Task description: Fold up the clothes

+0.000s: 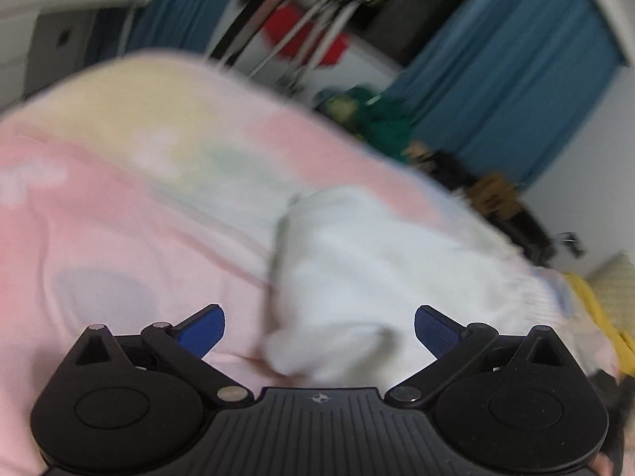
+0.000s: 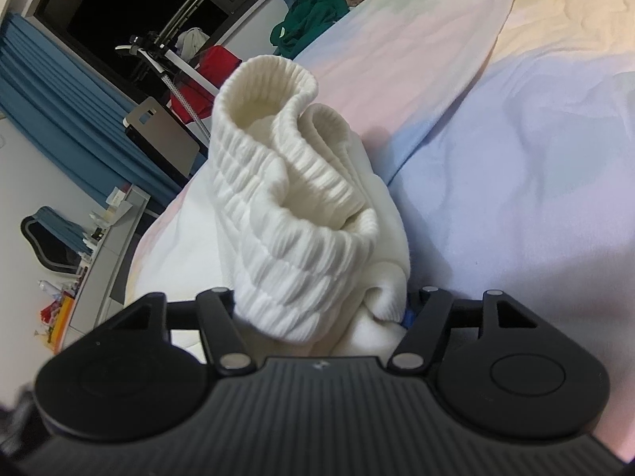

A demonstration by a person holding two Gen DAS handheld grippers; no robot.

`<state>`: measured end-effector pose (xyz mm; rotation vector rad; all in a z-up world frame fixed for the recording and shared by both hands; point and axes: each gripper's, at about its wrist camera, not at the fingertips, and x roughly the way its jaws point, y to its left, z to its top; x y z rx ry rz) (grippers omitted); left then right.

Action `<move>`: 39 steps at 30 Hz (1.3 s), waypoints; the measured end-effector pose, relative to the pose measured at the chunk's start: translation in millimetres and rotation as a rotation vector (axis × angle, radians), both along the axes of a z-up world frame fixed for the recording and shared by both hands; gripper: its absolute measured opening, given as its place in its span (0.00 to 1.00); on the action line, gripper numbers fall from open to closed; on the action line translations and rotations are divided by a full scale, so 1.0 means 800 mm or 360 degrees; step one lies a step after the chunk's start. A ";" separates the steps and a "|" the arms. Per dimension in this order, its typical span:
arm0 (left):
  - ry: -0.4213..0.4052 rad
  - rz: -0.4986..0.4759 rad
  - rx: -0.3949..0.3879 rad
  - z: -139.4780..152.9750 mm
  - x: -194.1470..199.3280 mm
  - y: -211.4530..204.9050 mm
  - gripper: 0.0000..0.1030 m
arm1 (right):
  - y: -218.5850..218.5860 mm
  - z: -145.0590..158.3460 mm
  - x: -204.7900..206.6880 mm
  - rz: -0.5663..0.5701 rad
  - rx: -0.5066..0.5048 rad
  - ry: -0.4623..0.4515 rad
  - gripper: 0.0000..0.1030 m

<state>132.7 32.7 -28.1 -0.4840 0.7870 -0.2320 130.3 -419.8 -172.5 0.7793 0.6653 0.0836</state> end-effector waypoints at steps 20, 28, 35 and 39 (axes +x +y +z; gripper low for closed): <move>0.0001 -0.0236 -0.0313 -0.027 0.026 -0.007 0.88 | 0.016 0.036 -0.012 -0.0026 -0.0137 -0.0190 0.63; -0.0207 -0.0407 -0.0358 0.000 0.008 -0.024 0.90 | -0.004 0.007 -0.004 -0.0103 0.0003 0.0016 0.62; -0.0106 -0.0383 -0.0233 -0.015 0.016 -0.041 0.91 | 0.016 0.023 -0.012 -0.0070 -0.0155 -0.0089 0.62; -0.0054 -0.0323 -0.0284 -0.023 0.020 -0.032 0.84 | 0.023 0.031 -0.012 -0.0056 -0.0219 -0.0148 0.61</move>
